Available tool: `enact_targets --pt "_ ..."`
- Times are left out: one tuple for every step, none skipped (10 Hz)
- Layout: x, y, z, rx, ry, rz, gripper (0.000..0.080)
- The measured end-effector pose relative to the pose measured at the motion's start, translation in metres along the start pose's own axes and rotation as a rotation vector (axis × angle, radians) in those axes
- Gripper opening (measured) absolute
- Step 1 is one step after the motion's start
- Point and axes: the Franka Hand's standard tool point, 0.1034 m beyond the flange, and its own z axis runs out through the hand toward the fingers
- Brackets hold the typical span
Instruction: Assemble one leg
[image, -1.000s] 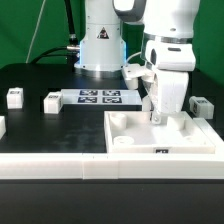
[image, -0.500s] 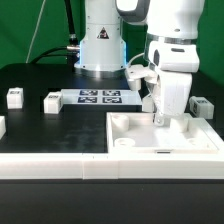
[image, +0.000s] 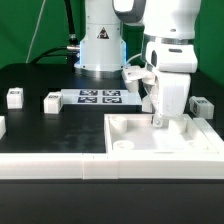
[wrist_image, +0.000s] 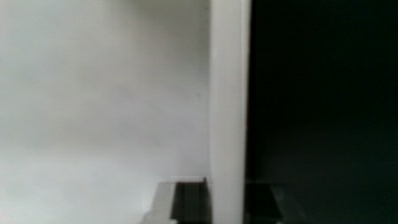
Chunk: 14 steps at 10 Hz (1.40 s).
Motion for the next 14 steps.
enact_targets --pt "0.000 0.000 0.000 0.000 0.000 0.000 0.0229" --pt "0.000 0.000 0.000 0.000 0.000 0.000 0.0398" --pt "0.000 0.000 0.000 0.001 0.000 0.000 0.0398" --pt "0.000 0.000 0.000 0.001 0.000 0.000 0.0565" --pt "0.000 0.000 0.000 0.001 0.000 0.000 0.0565" --pt "0.000 0.000 0.000 0.001 0.000 0.000 0.0635" --pt "0.000 0.000 0.000 0.001 0.000 0.000 0.0645" --pt "0.000 0.000 0.000 0.001 0.000 0.000 0.0645" --pt "0.000 0.000 0.000 0.001 0.000 0.000 0.0645" --pt "0.000 -0.001 -0.001 0.000 0.000 0.012 0.0649" --pt "0.001 -0.003 -0.008 -0.007 -0.002 0.028 0.0649" --pt "0.005 -0.005 -0.018 -0.010 -0.009 0.047 0.0649" --pt "0.010 -0.005 -0.033 -0.025 -0.014 0.053 0.0649" --pt "0.016 -0.006 -0.044 -0.037 -0.015 0.057 0.0649"
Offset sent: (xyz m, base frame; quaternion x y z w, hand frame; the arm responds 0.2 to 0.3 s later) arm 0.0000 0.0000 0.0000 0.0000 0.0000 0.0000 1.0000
